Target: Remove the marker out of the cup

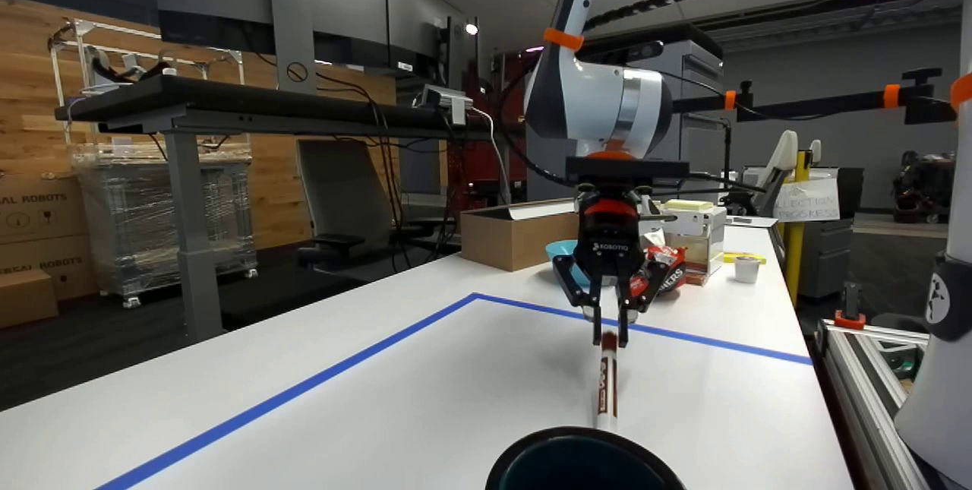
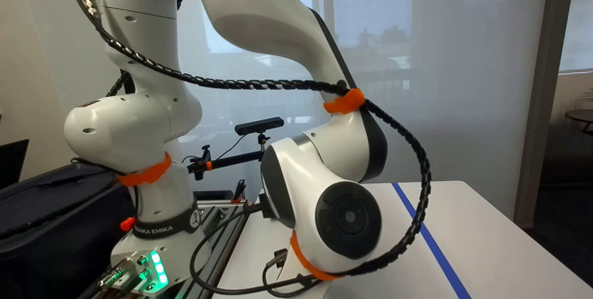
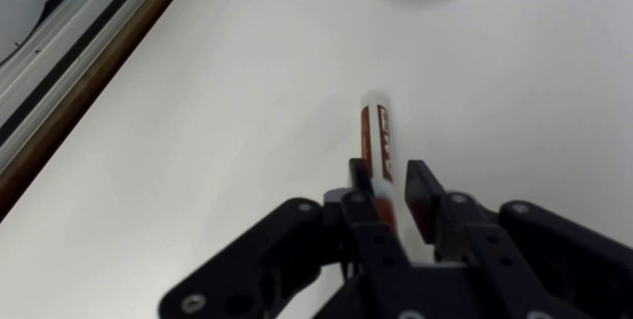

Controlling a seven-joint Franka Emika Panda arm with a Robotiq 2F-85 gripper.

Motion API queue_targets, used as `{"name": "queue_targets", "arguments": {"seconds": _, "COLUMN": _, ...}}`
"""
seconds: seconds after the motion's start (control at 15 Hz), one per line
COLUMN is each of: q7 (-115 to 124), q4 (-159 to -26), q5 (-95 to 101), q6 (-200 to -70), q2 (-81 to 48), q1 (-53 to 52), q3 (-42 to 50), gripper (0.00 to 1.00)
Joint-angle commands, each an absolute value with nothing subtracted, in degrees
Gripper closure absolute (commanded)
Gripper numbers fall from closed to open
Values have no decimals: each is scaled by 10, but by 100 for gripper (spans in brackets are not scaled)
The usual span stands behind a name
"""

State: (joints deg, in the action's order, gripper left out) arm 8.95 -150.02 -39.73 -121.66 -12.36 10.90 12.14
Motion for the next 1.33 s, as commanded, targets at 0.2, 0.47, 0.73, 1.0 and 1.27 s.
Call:
{"name": "queue_targets", "arguments": {"seconds": 0.2, "q7": 193, "q4": -1481, "q5": -334, "q6": -1270, "q2": -138, "q1": 74, "q3": 106, "gripper": 19}}
{"name": "queue_targets", "arguments": {"seconds": 0.47, "q7": 230, "q4": -1514, "q5": -326, "q6": -1257, "q2": -48, "q1": 50, "q3": 84, "gripper": 0}}
{"name": "queue_targets", "arguments": {"seconds": 0.73, "q7": 287, "q4": -1555, "q5": -318, "q6": -1275, "q2": 66, "q1": 32, "q3": 61, "gripper": 0}}
{"name": "queue_targets", "arguments": {"seconds": 1.0, "q7": 326, "q4": -1609, "q5": -272, "q6": -1352, "q2": 182, "q1": 31, "q3": 19, "gripper": 0}}
{"name": "queue_targets", "arguments": {"seconds": 1.27, "q7": 299, "q4": -1564, "q5": -299, "q6": -1323, "q2": 115, "q1": 37, "q3": 27, "gripper": 0}}
